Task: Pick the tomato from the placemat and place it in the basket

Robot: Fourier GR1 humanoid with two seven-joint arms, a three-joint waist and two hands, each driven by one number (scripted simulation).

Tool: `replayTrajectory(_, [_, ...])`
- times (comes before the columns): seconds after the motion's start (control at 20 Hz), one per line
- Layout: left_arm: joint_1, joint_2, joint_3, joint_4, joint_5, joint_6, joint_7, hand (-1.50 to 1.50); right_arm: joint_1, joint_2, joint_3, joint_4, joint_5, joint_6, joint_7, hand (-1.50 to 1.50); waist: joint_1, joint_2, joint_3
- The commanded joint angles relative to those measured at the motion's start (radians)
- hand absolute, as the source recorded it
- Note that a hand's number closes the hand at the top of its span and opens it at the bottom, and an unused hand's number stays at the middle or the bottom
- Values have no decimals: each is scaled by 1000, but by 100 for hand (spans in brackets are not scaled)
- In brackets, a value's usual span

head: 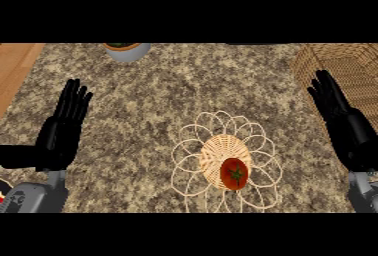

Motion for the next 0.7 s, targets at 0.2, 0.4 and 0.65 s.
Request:
replayTrajectory(0.2, [-24,88,-37,84,-70,-11,115,0,-244,138,81,-94,-224,365,-213,150,128,38,3])
replayTrajectory(0.4, [-19,98,-75,121,-79,-29,179,0,-369,25,249,-241,7,596,-392,-150,128,18,-4])
replayTrajectory(0.65, [-35,132,-32,139,-65,-2,265,0,-198,122,449,-271,300,565,-703,-150,38,9,-7])
